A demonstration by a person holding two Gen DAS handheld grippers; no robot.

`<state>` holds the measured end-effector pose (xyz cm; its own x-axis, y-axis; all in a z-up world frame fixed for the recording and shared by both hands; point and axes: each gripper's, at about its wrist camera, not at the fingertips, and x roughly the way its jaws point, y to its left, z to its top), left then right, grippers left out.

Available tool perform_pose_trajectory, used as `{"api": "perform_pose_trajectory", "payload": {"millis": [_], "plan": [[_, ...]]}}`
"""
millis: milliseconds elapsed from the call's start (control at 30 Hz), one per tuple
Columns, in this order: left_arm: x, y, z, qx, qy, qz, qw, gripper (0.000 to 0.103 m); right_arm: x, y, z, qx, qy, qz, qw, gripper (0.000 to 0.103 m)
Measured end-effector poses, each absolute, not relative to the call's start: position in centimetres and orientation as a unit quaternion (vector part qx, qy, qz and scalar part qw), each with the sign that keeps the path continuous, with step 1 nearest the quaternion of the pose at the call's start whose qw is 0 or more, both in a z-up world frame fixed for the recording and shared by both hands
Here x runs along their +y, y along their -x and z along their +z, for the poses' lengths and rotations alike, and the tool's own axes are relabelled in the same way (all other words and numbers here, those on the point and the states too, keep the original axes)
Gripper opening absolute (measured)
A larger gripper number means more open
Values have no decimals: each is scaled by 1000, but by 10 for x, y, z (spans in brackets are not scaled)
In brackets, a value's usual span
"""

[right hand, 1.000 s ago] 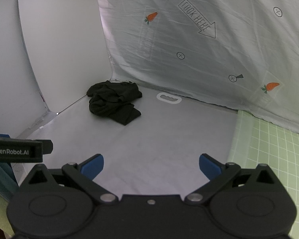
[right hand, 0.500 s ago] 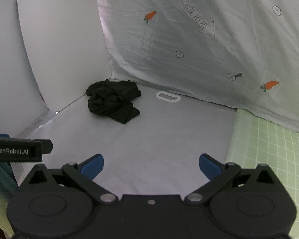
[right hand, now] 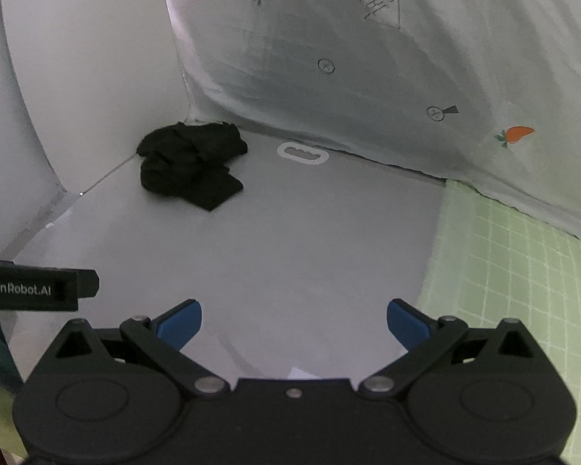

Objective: Fold clothes
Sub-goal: 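Reach both tools toward the black garment and close the right gripper on it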

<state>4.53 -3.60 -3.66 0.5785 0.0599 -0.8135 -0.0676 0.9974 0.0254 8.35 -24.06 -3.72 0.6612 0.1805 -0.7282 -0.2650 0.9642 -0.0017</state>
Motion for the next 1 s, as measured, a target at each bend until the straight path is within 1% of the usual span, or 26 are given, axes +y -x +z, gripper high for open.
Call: {"api": "perform_pose_trajectory", "payload": {"millis": [300,467,667,800,900,1000], "plan": [[-17,-134,-59,480,24,65,874,103,-209,-168,-62,419,79,140,894,103],[4,-191,-82,503,39,81,860,103,-184,-228,-77,427,87,147,888,103],[28,-243,-109,522,55,105,845,103,-145,-297,-105,432,90,170,881,102],[42,-271,-126,532,52,126,836,103,-111,-333,-126,435,99,201,872,97],[54,-287,-136,536,47,151,829,103,-91,-351,-140,435,106,224,866,97],[68,-296,-143,543,74,172,819,103,-82,-361,-146,434,100,253,859,88]]}}
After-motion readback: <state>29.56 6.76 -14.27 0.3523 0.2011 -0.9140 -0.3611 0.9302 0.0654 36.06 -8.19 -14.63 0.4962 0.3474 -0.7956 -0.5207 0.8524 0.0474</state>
